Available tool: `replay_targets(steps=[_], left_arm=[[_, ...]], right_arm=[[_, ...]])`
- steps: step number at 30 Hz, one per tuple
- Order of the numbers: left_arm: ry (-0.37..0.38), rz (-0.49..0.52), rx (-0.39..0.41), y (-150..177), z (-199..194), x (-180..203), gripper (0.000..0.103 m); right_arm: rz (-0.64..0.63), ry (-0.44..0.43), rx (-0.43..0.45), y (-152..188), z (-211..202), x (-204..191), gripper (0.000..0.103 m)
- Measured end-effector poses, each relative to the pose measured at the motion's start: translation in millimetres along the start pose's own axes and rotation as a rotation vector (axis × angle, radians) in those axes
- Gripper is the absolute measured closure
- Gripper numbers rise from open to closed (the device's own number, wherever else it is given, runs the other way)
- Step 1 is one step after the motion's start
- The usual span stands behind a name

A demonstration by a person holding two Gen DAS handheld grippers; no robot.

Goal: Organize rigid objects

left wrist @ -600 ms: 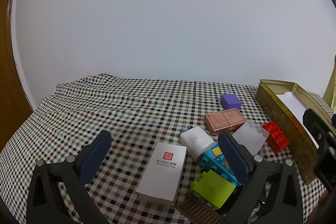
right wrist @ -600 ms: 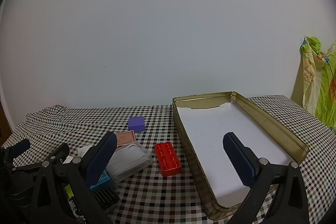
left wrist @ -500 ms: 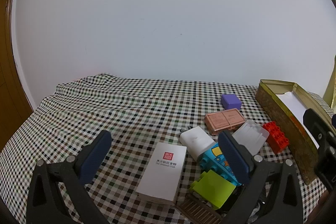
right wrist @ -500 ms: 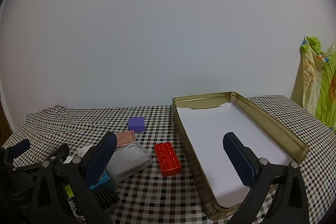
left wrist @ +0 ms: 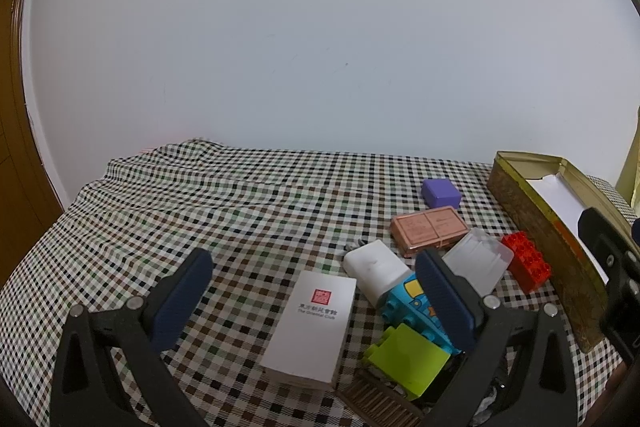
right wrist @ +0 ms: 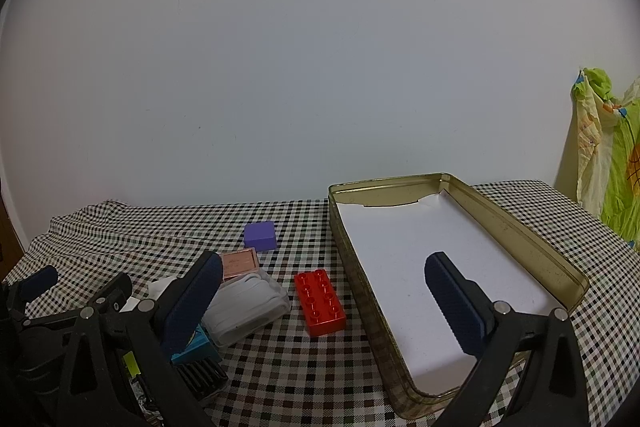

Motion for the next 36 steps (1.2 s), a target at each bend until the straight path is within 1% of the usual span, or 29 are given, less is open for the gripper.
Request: replay_targets(steps=[20, 32, 36], left_arm=[[-0.002, -0.002, -0.001, 0.1, 0.0, -0.1, 0.000], [-0.002, -0.001, -0.006, 0.5, 0.7, 0.9, 0.000], [-0.004, 0.006, -0.014, 1.5, 1.5, 1.7, 0.000]], right_arm=[[0.001, 0.000, -0.004, 0.4, -0.3, -6.0, 0.000], [0.003, -0.015, -0.024, 1.8, 1.6, -6.4, 0.000], [0.005, -0.034, -0.035, 2.9, 1.7, -7.4, 0.000]])
Point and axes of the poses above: each gripper's, at about its wrist camera, not at the fingertips, and z roughly the way its jaws point, x to its right, y to its underside, the point moved 9 cm from there along z, roughly the way its jaws point, and after that the axes turned 2 degrees about z, right-handed, at the moved point
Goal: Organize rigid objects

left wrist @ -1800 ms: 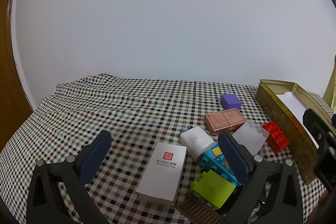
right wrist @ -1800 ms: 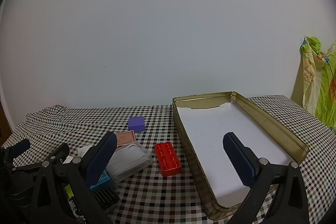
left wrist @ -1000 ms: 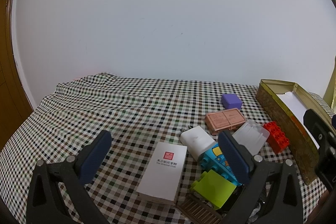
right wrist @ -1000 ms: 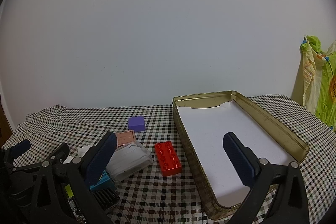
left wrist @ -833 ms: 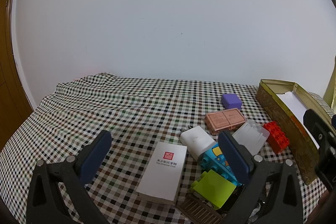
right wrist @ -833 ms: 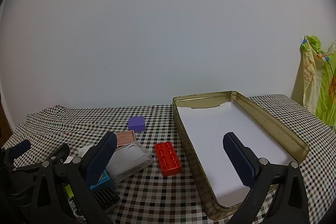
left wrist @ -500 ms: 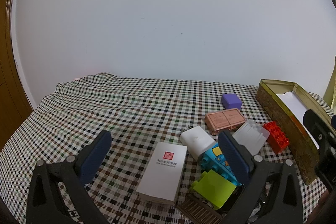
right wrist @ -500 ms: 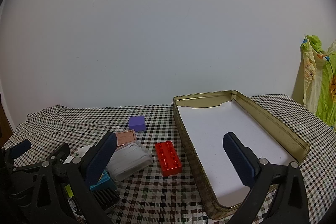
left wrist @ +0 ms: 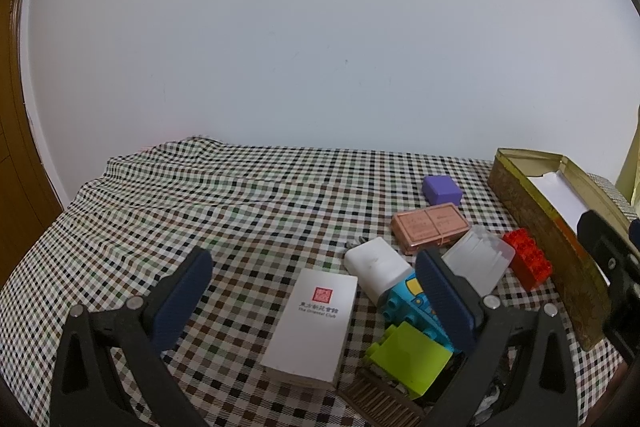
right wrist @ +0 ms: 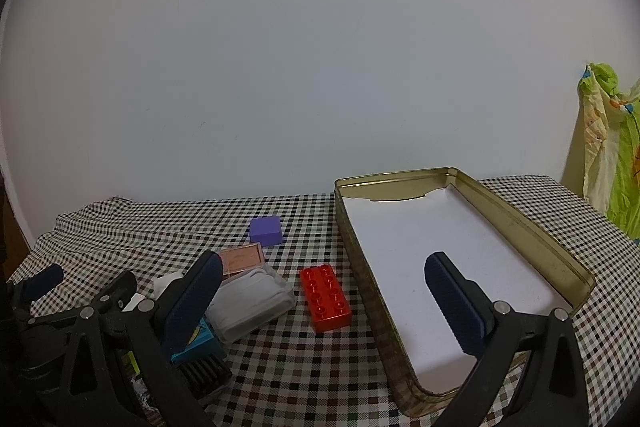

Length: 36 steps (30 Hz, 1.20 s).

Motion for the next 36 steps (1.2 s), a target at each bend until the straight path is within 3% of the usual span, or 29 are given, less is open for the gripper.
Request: replay_targets(steps=[5, 10, 15, 18, 23, 28, 32, 34, 36], left_arm=[[-0.015, 0.027, 0.002, -0.5, 1.3, -4.4, 0.001], [-0.092, 0.059, 0.067, -13.8, -6.7, -26.9, 0.000], [-0.143, 0.010, 0.089, -21.2, -11.0, -59.1, 0.000], [-0.123, -0.044, 0.071, -21.1, -9.1, -74.4, 0.001], [-0.099, -0.054, 0.037, -15.9, -7.3, -81.1, 0.001], [-0.073, -0.035, 0.005, -10.8, -3.2, -73.8, 0.001], [-0.032, -0.017, -0.061, -1.3, 7.3, -61.3, 0.001], [-0.015, 0.004, -0.096, 5.2, 10.7, -56.0, 0.001], [-0.010, 0.025, -0.121, 9.8, 14.4, -52.1, 0.001]], right_arm=[[0.016, -0.022, -0.019, 0.6, 2.2, 3.0, 0.000], [0.042, -0.082, -0.056, 4.1, 3.4, 1.9, 0.001], [0.075, -0.221, -0.151, 17.8, 5.7, -8.1, 0.002], [0.095, -0.341, -0.241, 28.1, 9.6, -26.7, 0.014], [0.021, -0.467, -0.394, 58.9, 10.0, -60.2, 0.015], [-0.089, -0.471, -0.416, 76.4, 6.1, -80.9, 0.015], [-0.088, -0.463, -0.509, 87.5, 7.4, -79.2, 0.016], [-0.079, -0.457, -0.521, 86.4, 13.3, -76.3, 0.026], [-0.077, -0.466, -0.530, 86.1, 11.7, -74.0, 0.028]])
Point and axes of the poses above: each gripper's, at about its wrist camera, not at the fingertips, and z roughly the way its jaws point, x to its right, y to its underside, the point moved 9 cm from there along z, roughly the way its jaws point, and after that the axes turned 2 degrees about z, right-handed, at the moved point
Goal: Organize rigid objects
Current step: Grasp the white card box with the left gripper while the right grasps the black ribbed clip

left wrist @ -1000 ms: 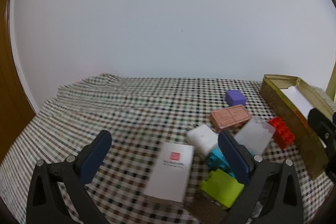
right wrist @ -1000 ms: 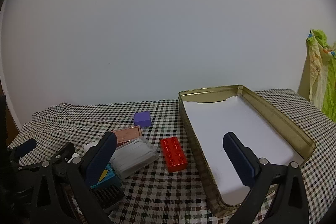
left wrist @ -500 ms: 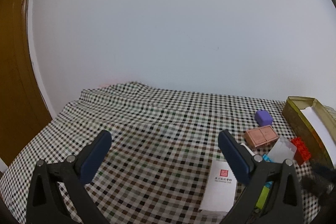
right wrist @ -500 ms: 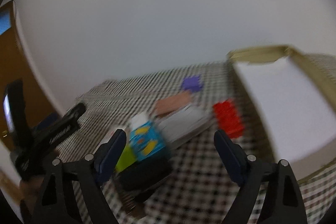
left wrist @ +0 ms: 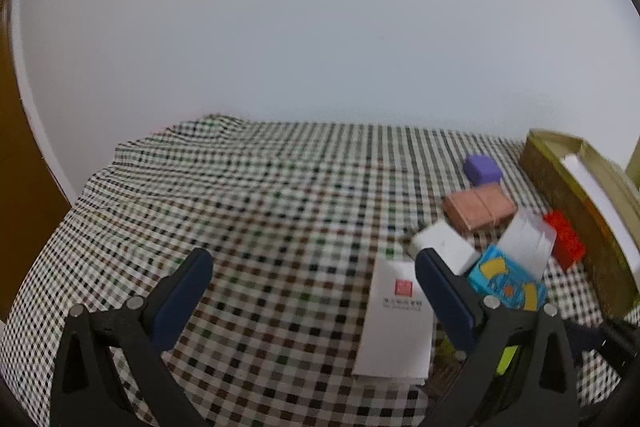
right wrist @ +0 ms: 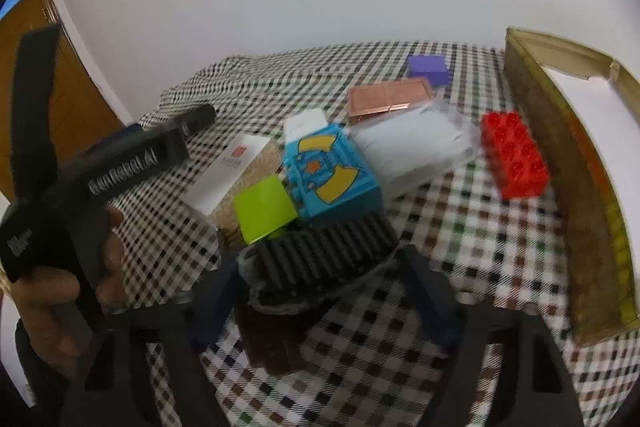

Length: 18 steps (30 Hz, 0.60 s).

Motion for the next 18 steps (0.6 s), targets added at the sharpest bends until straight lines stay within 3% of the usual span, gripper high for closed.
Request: replay_targets(steps=[6, 13, 18], left_arm=[[0.011, 0.037, -0.049, 7.2, 9.9, 10.8, 0.001], [0.051, 0.105, -0.117, 20.1, 18.5, 29.5, 0.001], [0.138, 0.032, -0.227, 33.4, 31.3, 26.7, 0.022]], right_arm=[[0.023, -0.031, -0.017, 5.5, -11.1, 17.2, 0.028], [0.044, -0.016, 0.054, -3.7, -24.1, 23.9, 0.029], [0.030, 0.015, 0.083, -9.4, -21.1, 20.1, 0.029]])
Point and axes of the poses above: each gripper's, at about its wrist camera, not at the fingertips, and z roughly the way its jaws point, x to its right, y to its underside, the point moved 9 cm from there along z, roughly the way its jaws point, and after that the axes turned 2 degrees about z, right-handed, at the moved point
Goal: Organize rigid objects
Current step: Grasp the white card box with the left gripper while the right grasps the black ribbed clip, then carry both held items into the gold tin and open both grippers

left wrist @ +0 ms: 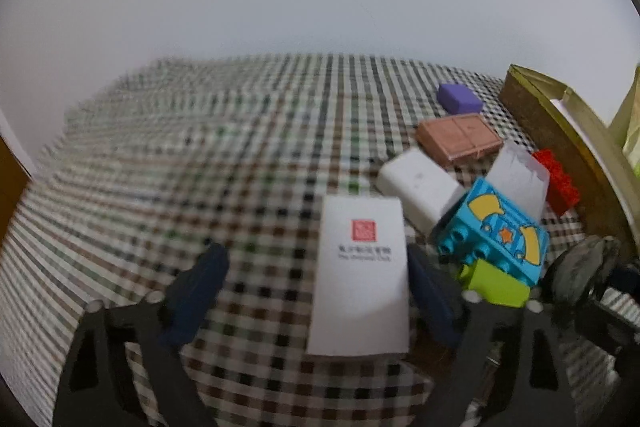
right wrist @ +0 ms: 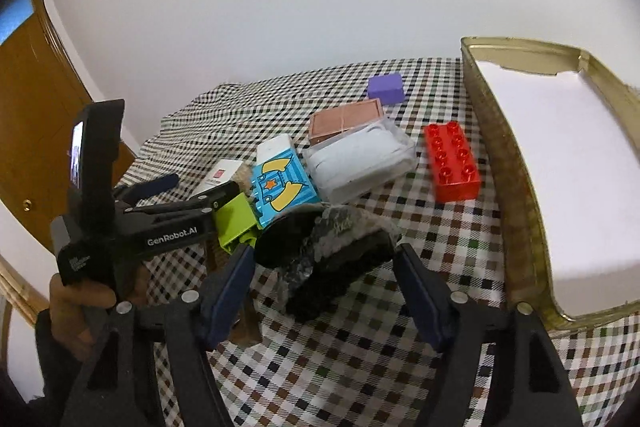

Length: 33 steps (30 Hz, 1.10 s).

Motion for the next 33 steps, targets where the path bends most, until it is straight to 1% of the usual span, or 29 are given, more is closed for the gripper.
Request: replay_targets(steps=[1, 3, 4, 5, 8, 10, 12, 14, 15, 18, 21, 24, 27, 29, 30, 33], left_arm=[[0.021, -0.025, -0.002, 0.2, 0.9, -2.1, 0.024], [-0.018, -0.009, 0.005, -0.5, 1.4, -3.5, 0.040], [-0.007, -0.009, 0.011, -1.1, 0.5, -2.0, 0.049], [-0.006, -0.009, 0.019, -1.9, -0.7, -1.7, 0.062], [0.010, -0.039, 0.024, -1.3, -1.6, -5.7, 0.063], [0.009, -0.059, 0.031, -3.3, -1.8, -7.4, 0.063], [0.005, -0.074, 0.060, -7.3, -6.6, -8.5, 0.063], [-0.006, -0.086, 0.131, -14.7, -17.9, -10.4, 0.063], [-0.010, -0.092, 0.158, -17.1, -22.8, -11.6, 0.063], [-0.021, -0.122, 0.258, -26.4, -39.5, -15.9, 0.063], [-0.010, -0.139, 0.333, -32.4, -50.7, -15.1, 0.063], [-0.001, -0.146, 0.402, -36.1, -63.2, -6.7, 0.063], [-0.006, -0.118, 0.451, -35.6, -76.0, 3.8, 0.063], [-0.010, -0.099, 0.467, -37.5, -81.8, 16.8, 0.063], [0.000, -0.087, 0.466, -38.3, -82.1, 28.2, 0.063], [0.042, -0.049, 0.459, -42.7, -82.0, 62.7, 0.063]], right_arm=[[-0.005, 0.006, 0.006, -0.7, 0.4, -0.9, 0.029], [-0.015, 0.005, 0.015, 1.1, -11.8, -2.6, 0.032], [-0.020, 0.005, 0.015, 2.3, -12.8, -2.6, 0.037], [-0.029, 0.005, 0.015, 3.3, -13.0, -0.9, 0.041], [-0.062, 0.028, 0.024, 5.7, -14.8, -2.4, 0.041], [-0.074, 0.039, 0.030, 4.7, -13.8, -2.0, 0.046], [-0.082, 0.044, 0.042, 3.3, -17.1, -0.5, 0.047], [-0.081, 0.044, 0.064, 0.7, -22.0, -0.4, 0.048], [-0.074, 0.032, 0.078, -4.8, -20.2, 4.6, 0.049], [-0.031, -0.017, 0.143, -17.2, -35.6, 7.3, 0.049], [0.009, -0.047, 0.201, -27.8, -50.2, 11.1, 0.049], [0.029, -0.059, 0.248, -36.2, -62.2, 14.8, 0.049], [0.015, -0.016, 0.317, -46.3, -76.3, 21.5, 0.049], [-0.006, 0.049, 0.374, -54.0, -87.5, 29.9, 0.049], [-0.021, 0.088, 0.404, -57.7, -93.5, 35.5, 0.049], [-0.066, 0.202, 0.456, -63.9, -103.6, 56.7, 0.049]])
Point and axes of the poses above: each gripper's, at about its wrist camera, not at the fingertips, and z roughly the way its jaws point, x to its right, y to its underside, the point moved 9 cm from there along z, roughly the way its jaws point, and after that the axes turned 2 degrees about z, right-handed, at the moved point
